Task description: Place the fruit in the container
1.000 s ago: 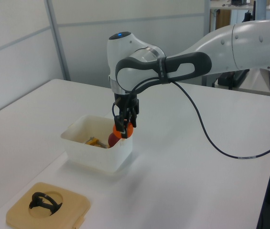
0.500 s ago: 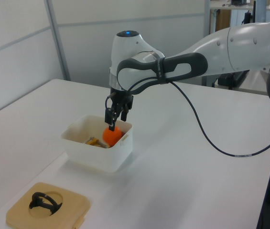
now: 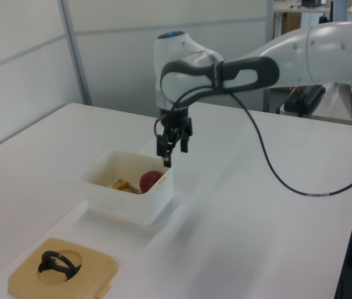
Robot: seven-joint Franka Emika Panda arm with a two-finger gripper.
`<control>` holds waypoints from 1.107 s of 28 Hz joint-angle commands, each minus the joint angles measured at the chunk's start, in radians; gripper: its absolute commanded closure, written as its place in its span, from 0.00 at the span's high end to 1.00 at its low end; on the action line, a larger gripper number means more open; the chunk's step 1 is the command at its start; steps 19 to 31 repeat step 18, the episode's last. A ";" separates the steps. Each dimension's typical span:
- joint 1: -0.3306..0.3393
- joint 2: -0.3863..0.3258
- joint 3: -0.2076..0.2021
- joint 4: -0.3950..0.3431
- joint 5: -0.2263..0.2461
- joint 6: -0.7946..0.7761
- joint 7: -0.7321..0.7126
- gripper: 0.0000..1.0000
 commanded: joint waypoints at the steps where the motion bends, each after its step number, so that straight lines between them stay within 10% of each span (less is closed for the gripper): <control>1: -0.023 -0.069 -0.008 -0.006 -0.011 -0.116 -0.053 1.00; 8: -0.025 -0.086 -0.007 -0.002 -0.180 -0.178 -0.037 1.00; 31: -0.025 -0.071 -0.007 -0.008 -0.187 -0.174 -0.033 1.00</control>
